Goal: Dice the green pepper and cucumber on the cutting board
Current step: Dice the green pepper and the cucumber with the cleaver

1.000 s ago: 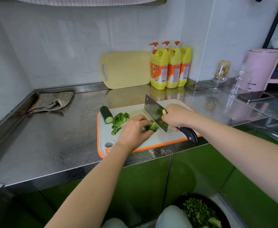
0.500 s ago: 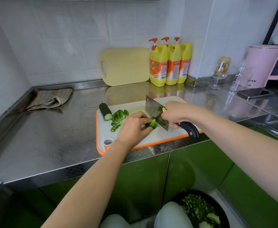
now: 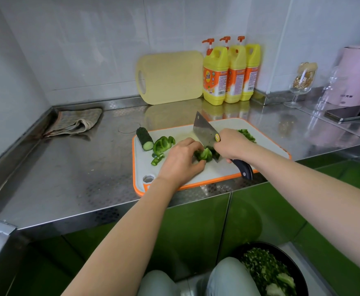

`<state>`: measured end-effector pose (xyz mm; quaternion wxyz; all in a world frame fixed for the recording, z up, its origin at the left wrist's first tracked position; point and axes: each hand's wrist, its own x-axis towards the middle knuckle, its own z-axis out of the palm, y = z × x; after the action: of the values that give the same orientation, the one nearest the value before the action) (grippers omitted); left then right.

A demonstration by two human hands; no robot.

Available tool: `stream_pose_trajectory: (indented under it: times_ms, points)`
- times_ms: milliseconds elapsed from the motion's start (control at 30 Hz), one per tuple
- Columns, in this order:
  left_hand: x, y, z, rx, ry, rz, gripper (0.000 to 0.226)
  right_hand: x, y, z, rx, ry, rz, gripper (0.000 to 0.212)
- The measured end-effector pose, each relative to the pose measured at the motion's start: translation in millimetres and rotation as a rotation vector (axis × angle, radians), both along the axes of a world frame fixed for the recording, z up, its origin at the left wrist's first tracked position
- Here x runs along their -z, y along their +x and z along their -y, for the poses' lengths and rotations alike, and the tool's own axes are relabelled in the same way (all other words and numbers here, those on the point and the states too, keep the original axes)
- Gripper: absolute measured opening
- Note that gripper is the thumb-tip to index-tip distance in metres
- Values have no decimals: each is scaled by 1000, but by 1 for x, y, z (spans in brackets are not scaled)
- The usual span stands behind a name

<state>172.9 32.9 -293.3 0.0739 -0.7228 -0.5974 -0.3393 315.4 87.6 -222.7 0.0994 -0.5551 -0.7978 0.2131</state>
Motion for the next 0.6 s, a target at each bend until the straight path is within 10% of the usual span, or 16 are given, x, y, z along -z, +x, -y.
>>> stream_pose_trajectory:
  times_ms: [600]
  points:
    - [2,-1,-1,28,8,27,25,-32,11,23,-86,4,234,16]
